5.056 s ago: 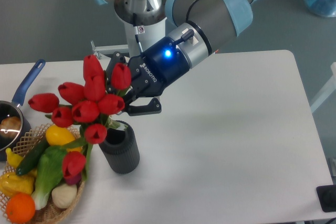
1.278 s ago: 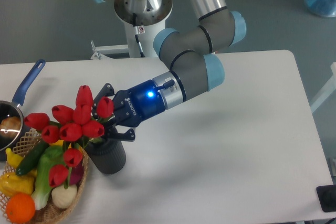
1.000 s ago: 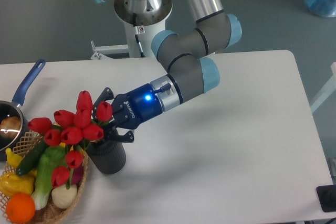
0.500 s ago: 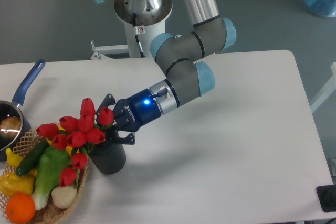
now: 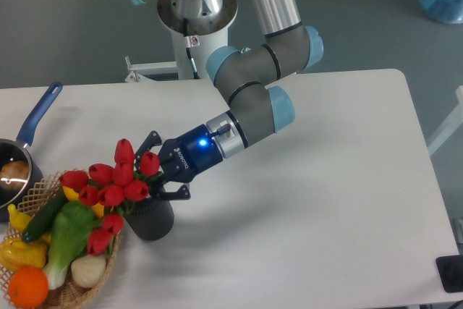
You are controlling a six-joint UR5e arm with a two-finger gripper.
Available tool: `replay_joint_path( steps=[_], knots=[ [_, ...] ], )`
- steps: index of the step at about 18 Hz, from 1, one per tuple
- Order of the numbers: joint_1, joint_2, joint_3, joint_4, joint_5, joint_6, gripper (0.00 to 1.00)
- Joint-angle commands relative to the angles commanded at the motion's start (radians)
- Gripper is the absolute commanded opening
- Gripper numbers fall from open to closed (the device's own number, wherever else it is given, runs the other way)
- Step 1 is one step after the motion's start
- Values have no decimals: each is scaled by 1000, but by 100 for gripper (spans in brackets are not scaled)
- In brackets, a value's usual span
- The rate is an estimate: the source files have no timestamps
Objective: Insert the flowers into the vase
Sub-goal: 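Open the gripper to release the tulips in the vase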
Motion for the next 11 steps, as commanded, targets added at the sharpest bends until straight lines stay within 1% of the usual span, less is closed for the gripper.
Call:
replay_joint_path(
  steps=[2, 5, 7, 9, 11],
  knots=[
    [9, 2, -6, 0, 32, 25, 100],
    [25, 8, -17, -2, 37, 23, 100],
    [32, 18, -15, -2, 65, 17, 100],
    [37, 34, -23, -3, 106, 14, 100],
    [41, 70, -43, -6, 149, 14, 100]
  ],
)
